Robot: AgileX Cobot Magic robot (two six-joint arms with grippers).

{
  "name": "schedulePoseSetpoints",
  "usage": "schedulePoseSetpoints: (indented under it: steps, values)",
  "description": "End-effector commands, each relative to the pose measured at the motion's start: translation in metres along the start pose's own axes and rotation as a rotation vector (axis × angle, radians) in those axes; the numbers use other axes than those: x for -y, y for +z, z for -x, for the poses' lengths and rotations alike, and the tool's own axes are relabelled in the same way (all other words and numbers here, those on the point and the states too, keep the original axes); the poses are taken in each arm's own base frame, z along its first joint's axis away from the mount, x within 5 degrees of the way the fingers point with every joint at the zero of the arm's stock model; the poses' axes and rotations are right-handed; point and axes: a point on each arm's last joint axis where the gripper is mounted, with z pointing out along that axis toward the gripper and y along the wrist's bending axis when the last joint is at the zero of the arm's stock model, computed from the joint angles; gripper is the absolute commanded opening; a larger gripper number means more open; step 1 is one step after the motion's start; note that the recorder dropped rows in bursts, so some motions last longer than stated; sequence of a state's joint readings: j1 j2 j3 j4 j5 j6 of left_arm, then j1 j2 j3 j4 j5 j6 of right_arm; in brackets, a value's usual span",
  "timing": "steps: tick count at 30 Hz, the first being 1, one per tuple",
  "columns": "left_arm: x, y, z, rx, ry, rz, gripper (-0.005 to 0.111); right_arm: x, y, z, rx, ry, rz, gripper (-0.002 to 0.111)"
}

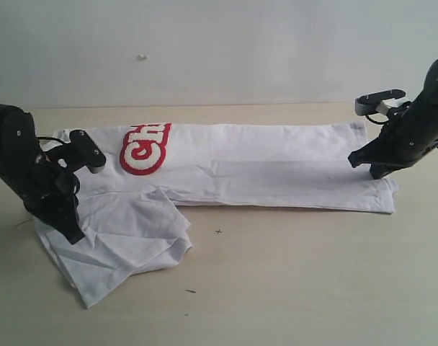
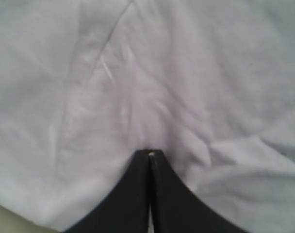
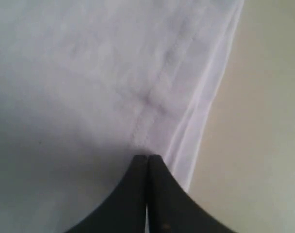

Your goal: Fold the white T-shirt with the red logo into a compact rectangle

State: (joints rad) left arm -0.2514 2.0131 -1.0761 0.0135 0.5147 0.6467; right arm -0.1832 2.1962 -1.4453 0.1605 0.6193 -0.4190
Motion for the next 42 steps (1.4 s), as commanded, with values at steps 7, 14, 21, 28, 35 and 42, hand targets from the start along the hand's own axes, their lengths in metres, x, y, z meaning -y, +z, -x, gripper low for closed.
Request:
schedulePoseSetpoints:
  steps: [7, 14, 21, 28, 35, 42]
  values:
    - [0.054, 0.007, -0.064, -0.451, -0.014, -0.361, 0.000, -0.007, -0.014, -0.014, 0.030, 0.077, 0.019, 0.000]
    - [0.053, -0.004, -0.064, -0.417, -0.029, -0.331, 0.000, -0.010, -0.043, -0.008, 0.088, 0.095, 0.025, 0.000]
    - [0.037, -0.046, -0.041, -0.126, -0.039, -0.129, 0.000, -0.031, -0.045, -0.005, 0.098, 0.033, 0.085, 0.000]
    - [0.037, -0.102, -0.027, 0.151, -0.060, -0.053, 0.000, -0.051, -0.023, -0.023, 0.077, -0.024, 0.056, 0.000]
    - [0.049, -0.145, -0.026, 0.362, -0.042, -0.046, 0.000, -0.048, -0.014, -0.042, -0.003, 0.027, 0.005, 0.000]
    - [0.060, -0.150, -0.038, 0.339, -0.019, -0.083, 0.000, -0.051, -0.025, -0.047, -0.058, 0.036, 0.029, 0.000]
